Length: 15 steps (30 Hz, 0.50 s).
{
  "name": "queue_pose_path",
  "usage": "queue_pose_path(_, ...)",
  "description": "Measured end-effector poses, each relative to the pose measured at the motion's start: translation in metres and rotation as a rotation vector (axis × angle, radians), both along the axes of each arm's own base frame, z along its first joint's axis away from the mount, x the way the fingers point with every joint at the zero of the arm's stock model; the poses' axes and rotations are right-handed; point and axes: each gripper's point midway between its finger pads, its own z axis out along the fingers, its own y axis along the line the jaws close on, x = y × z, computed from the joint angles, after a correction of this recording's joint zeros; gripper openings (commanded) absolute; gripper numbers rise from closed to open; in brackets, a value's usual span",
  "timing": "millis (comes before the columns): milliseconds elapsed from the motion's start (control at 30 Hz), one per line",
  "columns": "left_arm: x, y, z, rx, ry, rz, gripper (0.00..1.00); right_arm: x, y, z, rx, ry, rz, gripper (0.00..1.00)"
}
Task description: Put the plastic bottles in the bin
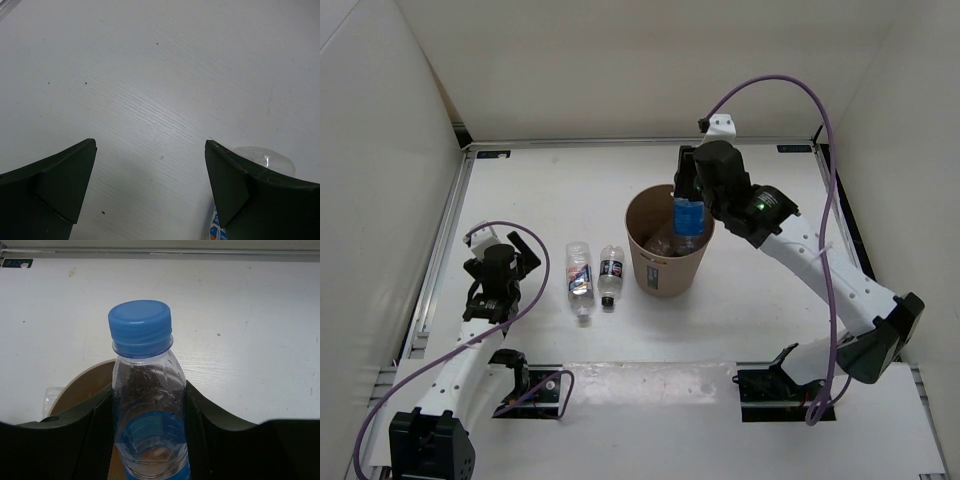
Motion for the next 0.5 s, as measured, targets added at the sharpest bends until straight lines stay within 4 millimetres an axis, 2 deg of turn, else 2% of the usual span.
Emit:
queue_pose_path(33,0.0,0.0,0.0,0.0,0.0,0.0,1.0,-0.002,0.001,-0.001,0.001,0.0,0.004,0.44)
queue_pose_path(133,0.0,0.0,0.0,0.0,0.0,0.0,1.0,-0.013,0.003,0.004,0.018,-0.01,0.022,0.7)
queue_pose_path(167,0.0,0.0,0.0,0.0,0.0,0.0,1.0,-0.017,0.002,0.008,0.024,-0.018,0.023,0.9)
queue_pose_path(267,0.0,0.0,0.0,0.0,0.0,0.0,1.0,-0.027,-0.006,0.027,0.046,-0.059,0.021,0.9)
queue_pose_path(333,0.0,0.0,0.0,0.0,0.0,0.0,1.0,-0.034,-0.019,0.043,0.054,-0.095,-0.002,0.9)
queue_pose_path(500,0.0,0.0,0.0,0.0,0.0,0.0,1.0,-0.06,-0.068,0.075,0.063,-0.162,-0.091,0.9)
